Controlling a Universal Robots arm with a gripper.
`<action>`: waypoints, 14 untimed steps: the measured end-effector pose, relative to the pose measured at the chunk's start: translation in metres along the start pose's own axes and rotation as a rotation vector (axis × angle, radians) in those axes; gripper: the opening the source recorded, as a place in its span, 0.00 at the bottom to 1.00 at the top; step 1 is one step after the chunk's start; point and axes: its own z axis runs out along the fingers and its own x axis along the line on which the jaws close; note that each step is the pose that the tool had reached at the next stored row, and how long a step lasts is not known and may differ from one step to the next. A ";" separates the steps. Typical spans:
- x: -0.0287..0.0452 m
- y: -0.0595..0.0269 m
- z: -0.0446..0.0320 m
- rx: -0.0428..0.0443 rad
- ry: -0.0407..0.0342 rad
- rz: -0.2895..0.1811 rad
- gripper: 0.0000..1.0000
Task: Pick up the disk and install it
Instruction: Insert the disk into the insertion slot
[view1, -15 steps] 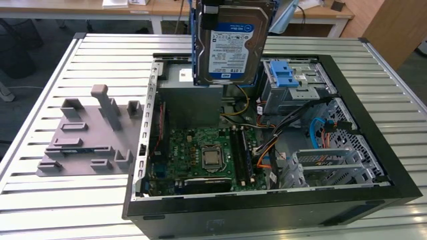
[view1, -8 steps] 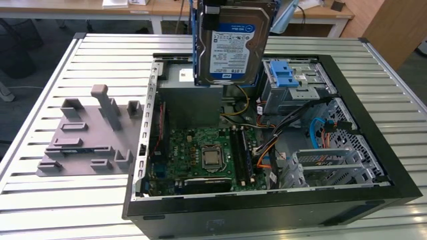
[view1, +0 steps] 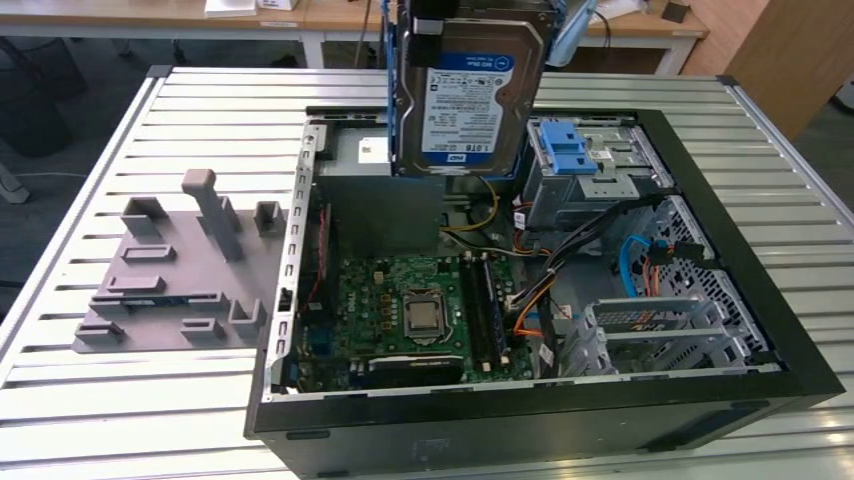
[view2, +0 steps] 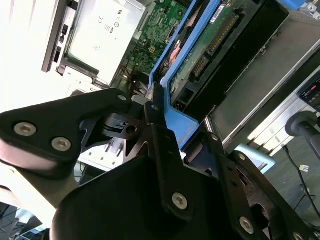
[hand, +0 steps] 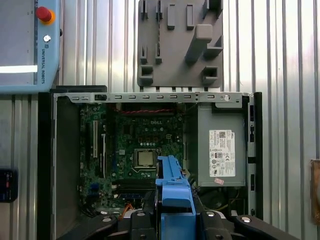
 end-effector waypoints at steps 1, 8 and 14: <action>0.0002 -0.0013 -0.0001 0.0000 0.0001 0.000 0.36; 0.0034 -0.0094 -0.0001 0.0000 0.0000 0.000 0.36; 0.0081 -0.0123 0.0000 0.0000 0.0000 0.000 0.36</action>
